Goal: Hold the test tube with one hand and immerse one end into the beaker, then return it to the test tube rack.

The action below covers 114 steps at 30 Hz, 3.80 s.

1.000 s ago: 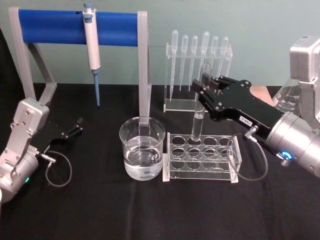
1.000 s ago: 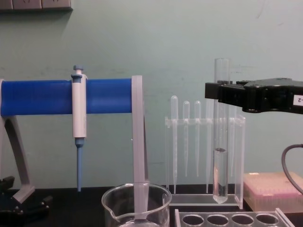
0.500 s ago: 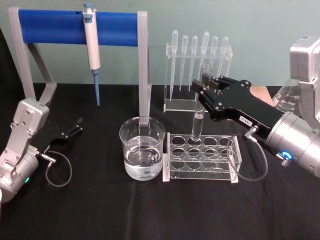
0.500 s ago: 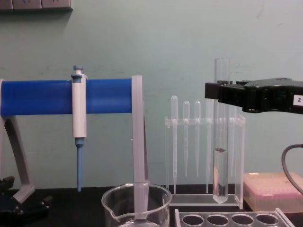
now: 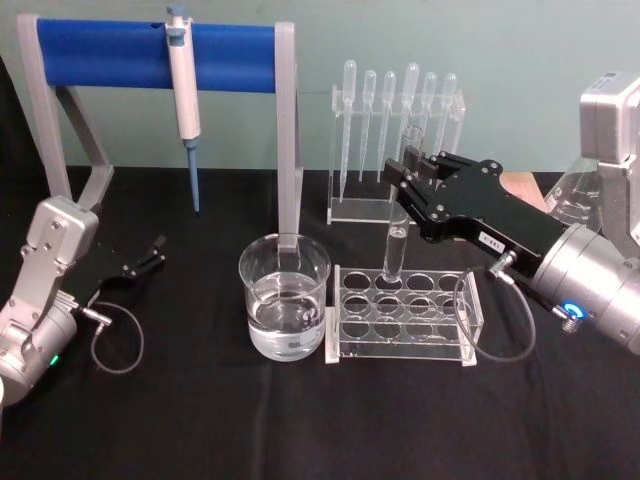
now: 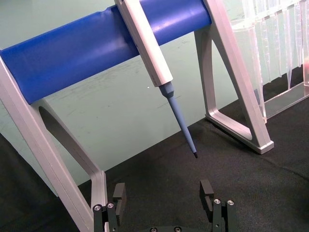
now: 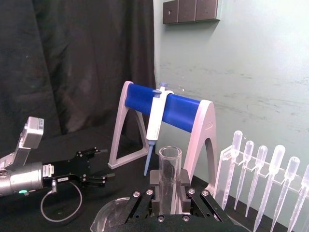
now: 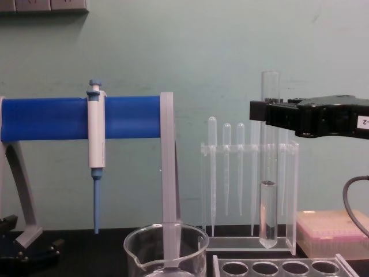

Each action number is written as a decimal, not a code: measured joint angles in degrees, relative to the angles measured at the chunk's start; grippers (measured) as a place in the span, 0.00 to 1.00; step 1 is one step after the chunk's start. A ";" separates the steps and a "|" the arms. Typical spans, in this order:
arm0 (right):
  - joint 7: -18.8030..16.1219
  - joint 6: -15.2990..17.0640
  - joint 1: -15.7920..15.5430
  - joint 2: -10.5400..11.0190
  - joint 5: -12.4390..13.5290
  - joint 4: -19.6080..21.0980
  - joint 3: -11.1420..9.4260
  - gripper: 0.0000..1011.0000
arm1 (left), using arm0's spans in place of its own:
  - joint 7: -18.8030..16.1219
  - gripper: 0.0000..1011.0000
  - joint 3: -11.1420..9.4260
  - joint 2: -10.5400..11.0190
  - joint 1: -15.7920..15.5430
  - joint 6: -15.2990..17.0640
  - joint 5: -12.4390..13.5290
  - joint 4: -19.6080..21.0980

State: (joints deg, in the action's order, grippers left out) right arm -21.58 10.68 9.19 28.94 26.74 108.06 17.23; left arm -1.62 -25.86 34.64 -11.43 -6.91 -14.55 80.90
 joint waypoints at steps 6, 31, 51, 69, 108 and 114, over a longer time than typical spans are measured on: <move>0.00 0.00 0.00 0.00 0.00 0.00 0.00 0.22 | 0.00 0.99 0.00 0.00 0.00 0.00 0.00 0.00; 0.00 0.00 0.00 0.00 0.00 0.00 0.00 0.22 | 0.00 0.99 0.00 0.00 0.00 0.00 0.00 0.00; 0.00 0.00 0.00 0.00 0.00 0.00 0.00 0.22 | 0.00 0.99 0.00 0.00 0.00 0.00 0.00 0.00; 0.00 0.00 0.00 0.00 0.00 0.00 0.00 0.22 | 0.00 0.99 0.00 0.00 0.00 0.00 0.00 0.00; -4.10 -8.24 10.26 -9.02 -3.56 -17.72 14.27 0.22 | 0.00 0.99 0.00 0.00 0.00 0.00 0.00 0.00; -4.71 -10.23 10.18 -9.95 -4.26 -20.24 14.23 0.22 | 0.00 0.99 0.00 0.00 0.00 0.00 0.00 0.00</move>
State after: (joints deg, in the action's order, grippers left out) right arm -26.29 0.45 19.37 18.99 22.48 87.82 31.45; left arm -1.62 -25.86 34.65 -11.43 -6.91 -14.55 80.90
